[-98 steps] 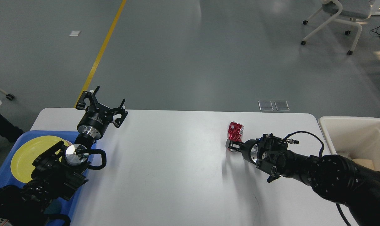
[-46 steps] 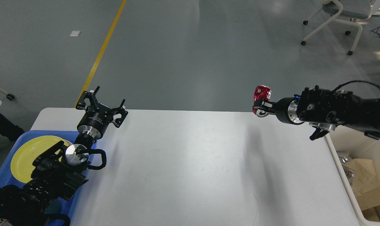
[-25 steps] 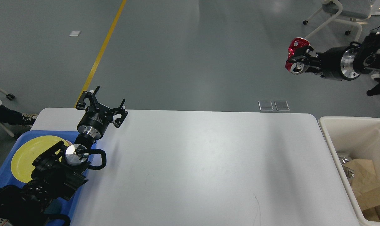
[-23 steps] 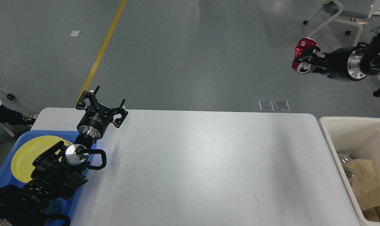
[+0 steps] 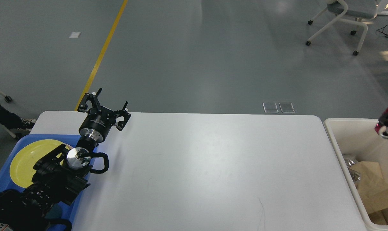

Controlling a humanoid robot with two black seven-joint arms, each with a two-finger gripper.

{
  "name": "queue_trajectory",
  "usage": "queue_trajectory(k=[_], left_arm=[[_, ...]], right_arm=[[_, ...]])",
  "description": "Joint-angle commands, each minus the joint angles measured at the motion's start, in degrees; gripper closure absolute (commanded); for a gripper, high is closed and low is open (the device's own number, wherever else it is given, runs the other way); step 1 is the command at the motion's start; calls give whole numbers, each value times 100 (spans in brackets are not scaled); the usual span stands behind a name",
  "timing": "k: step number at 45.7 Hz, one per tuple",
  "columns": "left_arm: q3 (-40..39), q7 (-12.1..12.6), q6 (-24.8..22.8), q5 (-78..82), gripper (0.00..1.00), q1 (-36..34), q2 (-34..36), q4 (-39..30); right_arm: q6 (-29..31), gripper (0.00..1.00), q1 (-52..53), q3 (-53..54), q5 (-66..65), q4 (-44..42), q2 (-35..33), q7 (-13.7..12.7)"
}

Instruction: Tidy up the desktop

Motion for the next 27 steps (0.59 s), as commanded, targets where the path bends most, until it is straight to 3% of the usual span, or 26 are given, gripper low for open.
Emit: queue_trajectory(k=[1,6,9,19,27], left_arm=[[0,0,0,8,4,0,-6,0],[0,0,0,0,4,0,3,0],[0,0,0,0,4,0,3,0],[0,0,0,0,4,0,3,0],[0,0,8,8,4,0,3,0]], right_arm=[[-348,30,-1034,216,37,-519,303,10],[-647,21,-1624,480,37,-949,496,10],[-770,1,-1835,612,37,-1195,672,10],[-771,0,-1836,1200,37,-1346,769,10],[-779,0,-1730,4001,-16,-1407,778,36]])
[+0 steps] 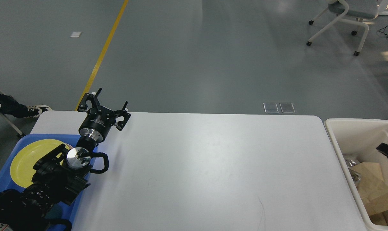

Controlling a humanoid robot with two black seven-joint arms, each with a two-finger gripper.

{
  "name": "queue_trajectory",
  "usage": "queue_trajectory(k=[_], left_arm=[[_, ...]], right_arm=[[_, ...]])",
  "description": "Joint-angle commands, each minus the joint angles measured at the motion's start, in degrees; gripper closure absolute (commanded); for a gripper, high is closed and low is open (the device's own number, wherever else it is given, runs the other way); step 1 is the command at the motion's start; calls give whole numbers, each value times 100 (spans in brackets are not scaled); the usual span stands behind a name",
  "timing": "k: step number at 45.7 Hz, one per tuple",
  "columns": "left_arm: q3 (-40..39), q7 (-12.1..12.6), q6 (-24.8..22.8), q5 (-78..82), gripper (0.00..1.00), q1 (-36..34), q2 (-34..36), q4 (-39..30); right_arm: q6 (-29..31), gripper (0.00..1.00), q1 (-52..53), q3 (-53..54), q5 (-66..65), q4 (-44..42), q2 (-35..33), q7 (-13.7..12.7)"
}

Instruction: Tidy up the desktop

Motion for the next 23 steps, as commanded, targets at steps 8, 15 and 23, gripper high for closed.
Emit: queue_trajectory(k=[8,15,23], left_arm=[[0,0,8,8,4,0,0,0],[-9,0,0,-1,4,0,-8,0],[0,0,0,8,4,0,0,0]], right_arm=[[2,0,122,4135,-96,36,476,55],[46,0,25,6033,-96,54,1109,423],[89,0,-221,7249,-105,107,1725,1600]])
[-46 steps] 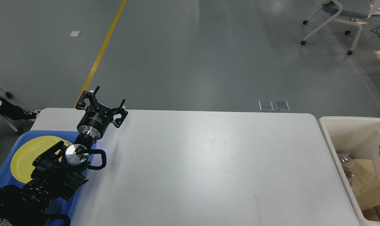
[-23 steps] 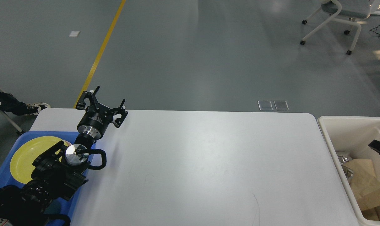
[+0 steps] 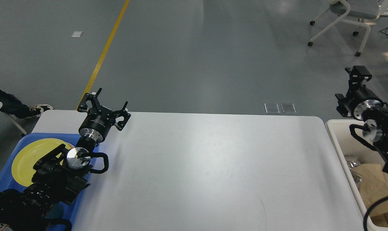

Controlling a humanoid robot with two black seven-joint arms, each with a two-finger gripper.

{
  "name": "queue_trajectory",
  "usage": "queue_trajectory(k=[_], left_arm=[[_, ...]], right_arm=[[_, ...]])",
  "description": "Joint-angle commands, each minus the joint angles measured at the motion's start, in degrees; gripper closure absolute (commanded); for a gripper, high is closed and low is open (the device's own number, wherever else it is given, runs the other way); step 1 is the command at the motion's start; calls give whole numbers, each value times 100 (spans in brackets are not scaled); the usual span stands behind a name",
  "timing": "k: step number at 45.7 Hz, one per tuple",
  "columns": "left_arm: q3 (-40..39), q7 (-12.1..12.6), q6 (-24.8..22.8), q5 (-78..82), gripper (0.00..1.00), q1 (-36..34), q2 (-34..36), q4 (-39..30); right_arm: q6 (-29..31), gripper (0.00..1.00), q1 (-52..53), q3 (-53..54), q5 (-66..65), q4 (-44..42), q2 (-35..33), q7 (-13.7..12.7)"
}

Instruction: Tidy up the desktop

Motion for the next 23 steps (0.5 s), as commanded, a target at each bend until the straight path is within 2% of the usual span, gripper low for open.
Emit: queue_trajectory(k=[1,5,8,23], left_arm=[[0,0,0,0,4,0,1,0],[0,0,0,0,4,0,1,0],[0,0,0,0,4,0,1,0],[0,0,0,0,4,0,1,0]], right_arm=[[65,0,-179,610,-8,68,384,850],[197,0,-372,602,-8,121,569,1246],[250,0,-486,602,-8,121,692,1378],[241,0,-680,646,1,59,938,1387]])
